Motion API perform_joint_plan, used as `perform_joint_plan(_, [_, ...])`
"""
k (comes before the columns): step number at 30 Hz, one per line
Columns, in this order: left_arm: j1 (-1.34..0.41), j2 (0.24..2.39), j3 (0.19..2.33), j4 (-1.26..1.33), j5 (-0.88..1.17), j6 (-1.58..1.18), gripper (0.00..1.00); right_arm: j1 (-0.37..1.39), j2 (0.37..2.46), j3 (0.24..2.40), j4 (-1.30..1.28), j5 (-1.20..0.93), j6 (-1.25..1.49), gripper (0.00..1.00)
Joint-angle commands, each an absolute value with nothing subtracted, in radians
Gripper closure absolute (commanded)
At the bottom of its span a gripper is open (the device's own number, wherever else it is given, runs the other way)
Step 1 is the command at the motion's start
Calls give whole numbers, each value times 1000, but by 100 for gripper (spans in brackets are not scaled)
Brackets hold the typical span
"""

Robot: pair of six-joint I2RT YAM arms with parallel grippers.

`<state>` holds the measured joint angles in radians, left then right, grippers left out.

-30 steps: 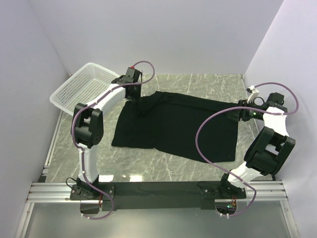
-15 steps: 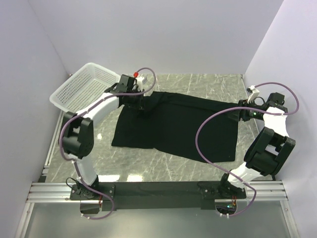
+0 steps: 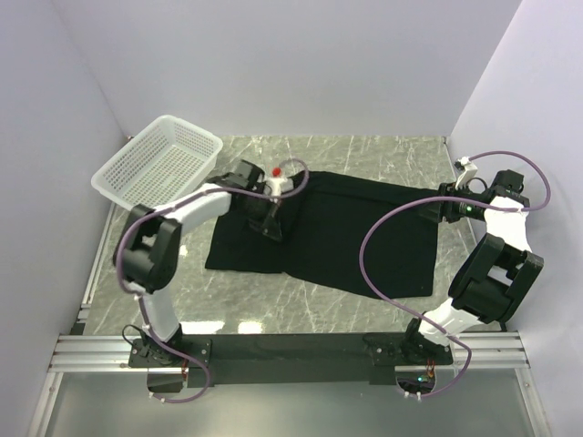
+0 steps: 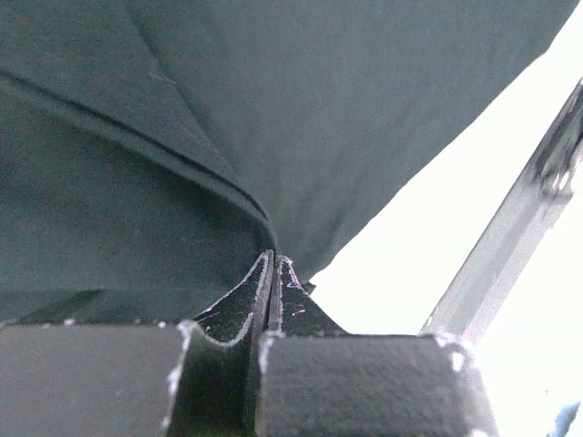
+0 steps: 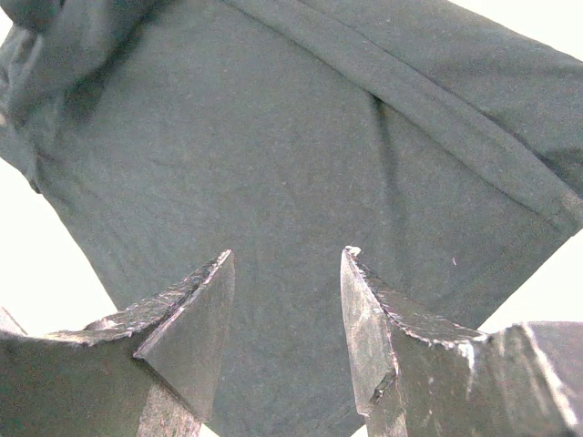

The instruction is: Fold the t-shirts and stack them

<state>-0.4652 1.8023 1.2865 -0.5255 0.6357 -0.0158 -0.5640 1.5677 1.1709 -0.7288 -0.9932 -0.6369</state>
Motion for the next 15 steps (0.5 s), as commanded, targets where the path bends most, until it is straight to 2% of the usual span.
perform_joint_plan(1, [-520, 1868, 1339, -676, 701, 93, 99, -574, 1534, 1178, -736, -1020, -646, 43])
perform_joint_plan(2, [-525, 1862, 1336, -680, 686, 106, 99, -574, 1532, 1178, -738, -1020, -650, 43])
perform_joint_plan(3, [-526, 1846, 1309, -669, 666, 94, 94, -571, 1531, 1177, -739, -1020, -652, 43])
perform_joint_plan(4, [-525, 1820, 1292, -617, 585, 75, 74, -572, 1529, 1175, -739, -1020, -653, 43])
perform_joint_plan(6, [-512, 1709, 1238, -547, 452, 11, 56, -572, 1529, 1172, -738, -1017, -657, 43])
perform_joint_plan(8, [-489, 1563, 1192, -404, 277, -93, 43, -572, 1529, 1163, -730, -1016, -655, 43])
perform_joint_plan(9, [-459, 1519, 1149, -362, 221, -130, 29, -572, 1531, 1160, -726, -1014, -653, 43])
perform_joint_plan(12, [-364, 1437, 1123, -288, 166, -244, 18, -569, 1542, 1160, -724, -1014, -653, 43])
perform_joint_plan(15, [-280, 1468, 1135, -296, 216, -349, 18, -566, 1549, 1167, -723, -1014, -647, 43])
